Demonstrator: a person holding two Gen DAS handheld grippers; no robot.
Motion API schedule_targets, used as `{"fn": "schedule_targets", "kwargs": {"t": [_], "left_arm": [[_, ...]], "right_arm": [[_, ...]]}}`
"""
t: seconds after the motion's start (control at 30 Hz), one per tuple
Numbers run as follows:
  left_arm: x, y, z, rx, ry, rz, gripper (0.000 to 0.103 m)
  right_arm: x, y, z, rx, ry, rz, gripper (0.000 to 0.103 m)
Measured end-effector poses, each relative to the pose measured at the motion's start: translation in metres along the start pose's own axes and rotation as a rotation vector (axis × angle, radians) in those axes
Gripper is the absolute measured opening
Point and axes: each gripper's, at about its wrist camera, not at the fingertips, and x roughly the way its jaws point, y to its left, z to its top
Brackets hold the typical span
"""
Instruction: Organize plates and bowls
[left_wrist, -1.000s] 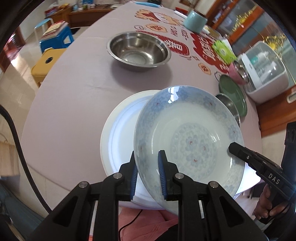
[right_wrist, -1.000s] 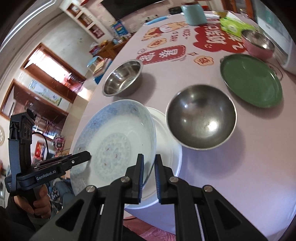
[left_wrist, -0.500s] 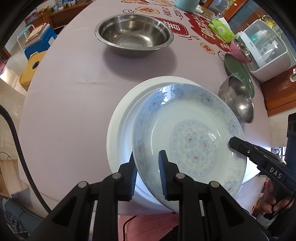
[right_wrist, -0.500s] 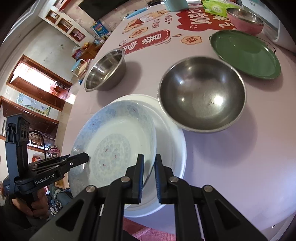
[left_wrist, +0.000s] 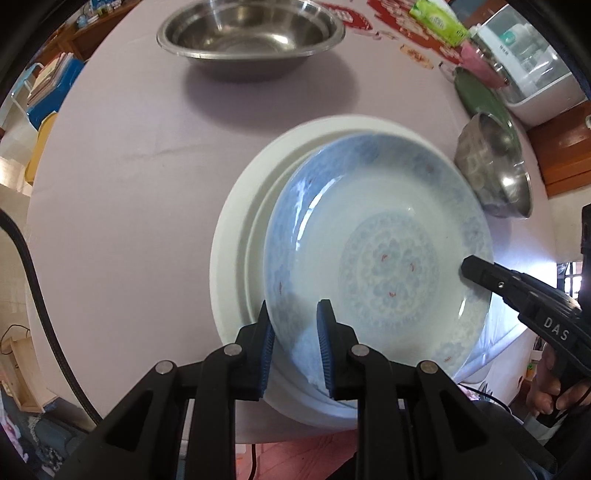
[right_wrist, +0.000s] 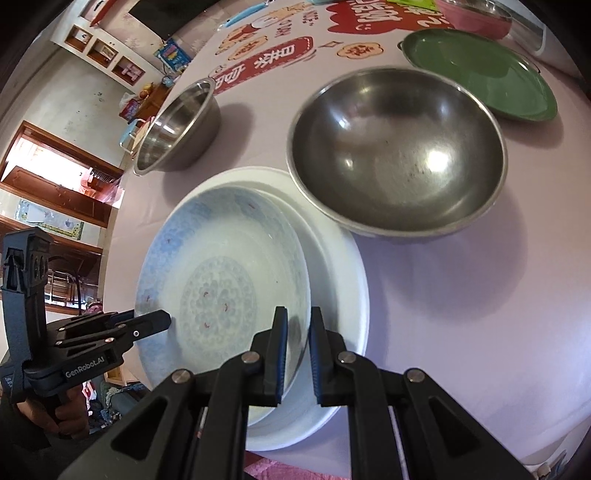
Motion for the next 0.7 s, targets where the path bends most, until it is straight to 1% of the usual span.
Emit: {"fn": "schedule_targets", "kwargs": {"t": [0.1, 0.13, 0.2, 0.33, 0.5, 0.57, 0.6, 0.63, 0.67, 0.7], "left_arm": [[0.003, -0.005, 0.006, 0.009, -0.007, 0.005, 0.023], [0.004, -0.006, 0.007, 0.011, -0.007, 0.003, 0.028], [0.006, -0.009, 0.009, 0.015, -0.006, 0.002, 0.03], [0.007, -0.014, 0.01, 0.033, -0.006, 0.012, 0.034], [0.007, -0.016, 0.01, 0.034, -0.006, 0.009, 0.035], [0.006, -0.017, 0.01, 0.039, -0.009, 0.012, 0.037], [0.004, -0.019, 0.009, 0.042, -0.012, 0.011, 0.04], [0.003, -0.02, 0.01, 0.046, -0.015, 0.009, 0.045], [0.001, -0.023, 0.01, 0.051, -0.018, 0.01, 0.048], [0.0, -0.024, 0.011, 0.054, -0.021, 0.012, 0.05]], "right_arm": [[0.001, 0.0, 0.001, 0.002, -0.003, 0.01, 0.011], [0.001, -0.001, 0.002, 0.001, -0.005, 0.016, 0.012], [0.001, -0.002, 0.003, -0.009, -0.009, 0.021, 0.014], [0.002, 0.0, 0.003, -0.017, -0.01, 0.013, 0.014], [0.001, 0.002, 0.004, -0.032, -0.005, 0.0, 0.014], [0.0, 0.005, 0.004, -0.041, -0.004, -0.004, 0.014], [-0.001, 0.005, 0.004, -0.044, -0.005, -0.004, 0.014], [-0.002, 0.007, 0.005, -0.048, -0.009, 0.002, 0.018], [-0.004, 0.007, 0.005, -0.053, -0.014, 0.002, 0.022], [-0.006, 0.008, 0.004, -0.061, -0.019, -0.003, 0.024]]}}
